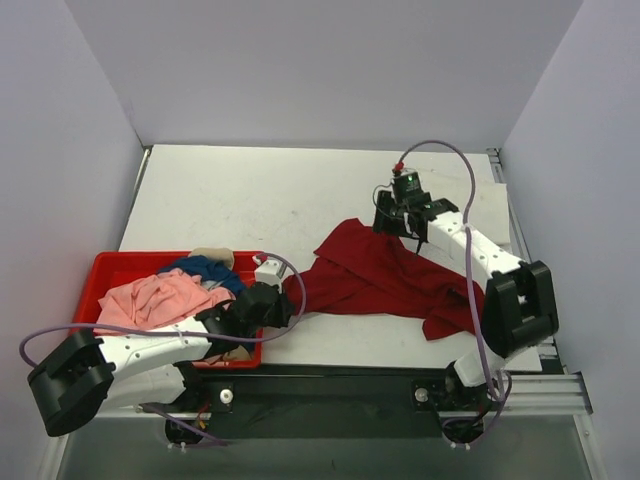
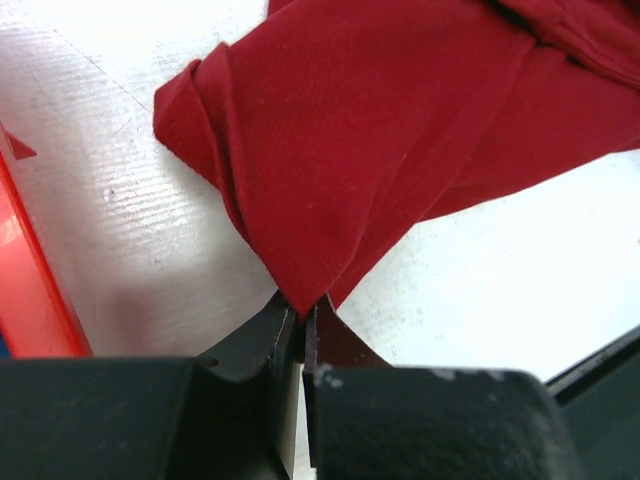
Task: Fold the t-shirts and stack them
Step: Flatten out the tshirt
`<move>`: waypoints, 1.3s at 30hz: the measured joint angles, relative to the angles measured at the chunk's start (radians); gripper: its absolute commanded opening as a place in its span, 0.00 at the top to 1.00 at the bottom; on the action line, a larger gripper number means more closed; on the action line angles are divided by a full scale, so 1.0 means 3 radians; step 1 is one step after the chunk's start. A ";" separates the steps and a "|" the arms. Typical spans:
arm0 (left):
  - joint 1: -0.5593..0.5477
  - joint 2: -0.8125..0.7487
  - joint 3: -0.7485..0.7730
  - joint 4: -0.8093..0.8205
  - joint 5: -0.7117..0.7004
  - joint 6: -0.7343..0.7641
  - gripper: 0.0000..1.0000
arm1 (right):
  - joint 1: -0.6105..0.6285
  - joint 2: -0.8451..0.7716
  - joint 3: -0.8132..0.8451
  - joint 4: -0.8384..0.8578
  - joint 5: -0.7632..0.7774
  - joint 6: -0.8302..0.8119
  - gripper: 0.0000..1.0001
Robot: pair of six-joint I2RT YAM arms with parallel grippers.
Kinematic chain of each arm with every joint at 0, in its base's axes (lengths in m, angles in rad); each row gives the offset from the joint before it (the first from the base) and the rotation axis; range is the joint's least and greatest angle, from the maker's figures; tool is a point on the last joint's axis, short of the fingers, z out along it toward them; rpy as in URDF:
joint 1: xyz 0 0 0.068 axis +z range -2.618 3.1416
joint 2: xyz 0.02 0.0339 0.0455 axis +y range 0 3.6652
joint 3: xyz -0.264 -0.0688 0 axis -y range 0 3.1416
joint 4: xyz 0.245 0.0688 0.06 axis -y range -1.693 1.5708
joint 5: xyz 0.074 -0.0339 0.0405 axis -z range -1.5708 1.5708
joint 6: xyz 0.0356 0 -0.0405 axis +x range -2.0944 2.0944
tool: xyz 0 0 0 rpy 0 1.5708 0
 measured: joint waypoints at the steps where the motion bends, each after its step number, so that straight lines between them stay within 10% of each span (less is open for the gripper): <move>1: 0.0000 -0.0070 -0.0022 -0.0029 0.0020 -0.0001 1.00 | -0.0001 0.0137 0.0181 0.0008 -0.0037 -0.0034 0.56; 15: -0.0006 -0.0276 -0.0056 -0.0257 0.0069 0.0001 1.00 | 0.0242 0.1817 0.1395 0.0078 -0.0548 -0.0289 0.56; 28: -0.0009 -0.0413 -0.0053 -0.0422 0.0125 0.0004 1.00 | 0.0581 0.1048 0.0158 0.0329 -0.0055 -0.0191 0.56; 39: -0.0010 -0.0806 -0.0150 -0.0638 0.0151 -0.0033 1.00 | 0.0604 0.0956 0.0230 0.0090 0.0196 -0.0217 0.49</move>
